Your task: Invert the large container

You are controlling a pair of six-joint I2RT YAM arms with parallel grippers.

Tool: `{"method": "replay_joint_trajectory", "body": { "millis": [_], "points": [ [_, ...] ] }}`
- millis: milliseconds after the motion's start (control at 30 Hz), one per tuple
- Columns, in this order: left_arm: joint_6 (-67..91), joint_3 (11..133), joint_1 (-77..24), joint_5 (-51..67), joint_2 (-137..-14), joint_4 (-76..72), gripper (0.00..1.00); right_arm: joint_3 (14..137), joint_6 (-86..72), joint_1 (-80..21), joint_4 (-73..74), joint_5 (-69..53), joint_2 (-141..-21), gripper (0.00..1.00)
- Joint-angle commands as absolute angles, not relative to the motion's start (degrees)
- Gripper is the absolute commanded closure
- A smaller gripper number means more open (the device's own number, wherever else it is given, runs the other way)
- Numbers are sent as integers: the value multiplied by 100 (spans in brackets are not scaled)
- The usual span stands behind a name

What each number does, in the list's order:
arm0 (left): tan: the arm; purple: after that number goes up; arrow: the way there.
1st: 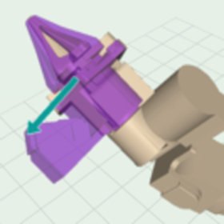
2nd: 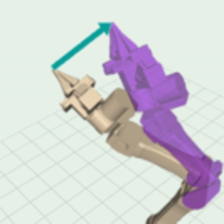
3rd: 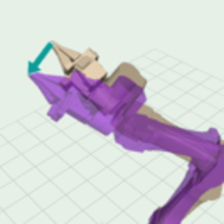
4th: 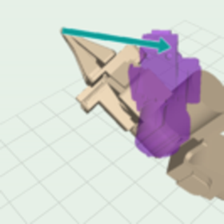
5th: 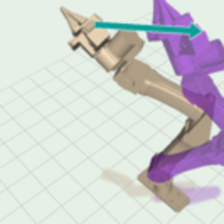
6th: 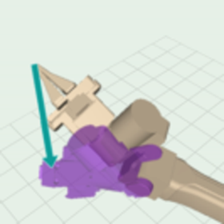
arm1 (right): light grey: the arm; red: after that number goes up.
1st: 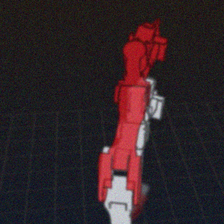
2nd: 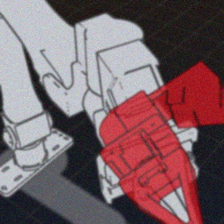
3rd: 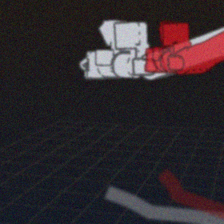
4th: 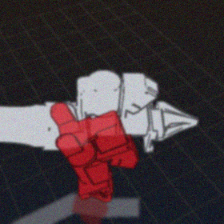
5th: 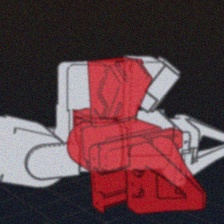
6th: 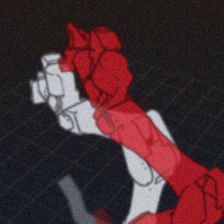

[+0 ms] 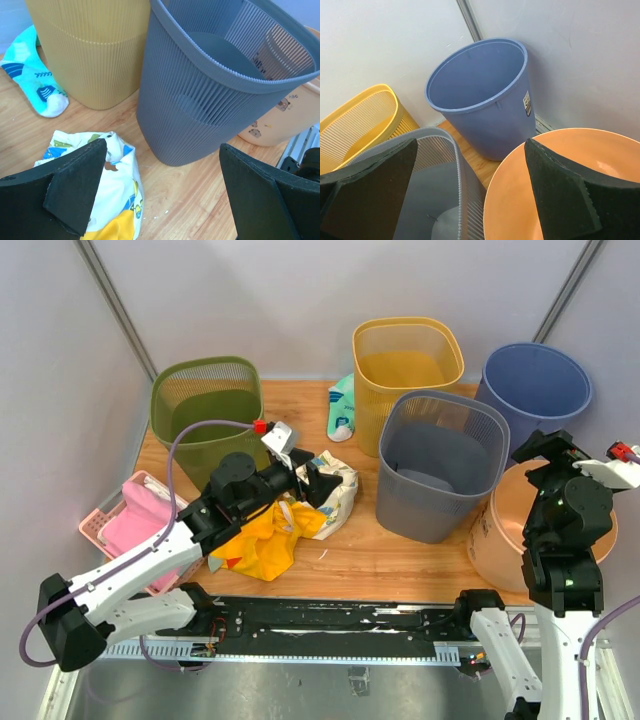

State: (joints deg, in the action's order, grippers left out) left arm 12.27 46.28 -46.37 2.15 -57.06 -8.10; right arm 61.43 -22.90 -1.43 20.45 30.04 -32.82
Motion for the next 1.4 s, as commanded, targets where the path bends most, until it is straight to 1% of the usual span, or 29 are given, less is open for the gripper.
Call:
{"method": "replay_joint_trajectory", "body": {
  "millis": [0,100,200,267,367,467,533,567,633,667,733,833,1033,1167,1200,1367],
  "points": [
    [1283,4985,-4685,146,-5886,-602,1,6147,-2463,-70,1945,3130,-3217,10],
    [1218,5060,-4685,86,-5953,-519,1,6169,-2397,-70,2051,3157,-3250,10],
    [1173,5126,-4685,-29,-5963,-448,1,6137,-2139,-70,2014,2804,-3253,10],
    [1268,5111,-4689,-307,-5931,-447,1,6122,-1779,-71,1797,1814,-3252,10],
    [1392,5034,-4685,-674,-5873,-374,1,6301,-1250,-70,1531,-250,-3339,10],
    [1374,5112,-4685,-792,-5940,-107,1,6612,-1304,-70,1468,-2050,-3676,10],
    [1443,5387,-4678,-1254,-6131,200,1,6844,-1445,-89,1450,-3159,-4046,10],
    [1553,5608,-4628,-1497,-6284,390,1,6960,-1523,-136,1501,-3470,-4255,10],
    [1901,6023,-4320,-1562,-6562,778,1,7348,-1526,-373,1920,-3375,-4683,10],
    [2066,6116,-4151,-1399,-6635,881,1,7589,-1446,-570,2226,-3198,-4917,10],
    [2307,6141,-3883,-1017,-6636,956,1,8100,-1258,-1084,2897,-2688,-5383,10],
    [2414,6134,-3823,-812,-6498,1090,1,8640,-1077,-1970,3742,-1782,-5918,10],
    [2422,6412,-3823,-453,-6320,1399,1,8768,-438,-3368,4793,-668,-6432,10],
    [2232,6269,-3823,-710,-6231,1234,1,8640,12,-3746,4976,-415,-6551,10],
    [2192,6250,-3823,-721,-6250,1226,1,8663,59,-3788,5046,-292,-6613,11],
    [2081,6060,-3823,-278,-6644,1377,1,8691,157,-3886,5379,237,-7002,28]
  ]
}}
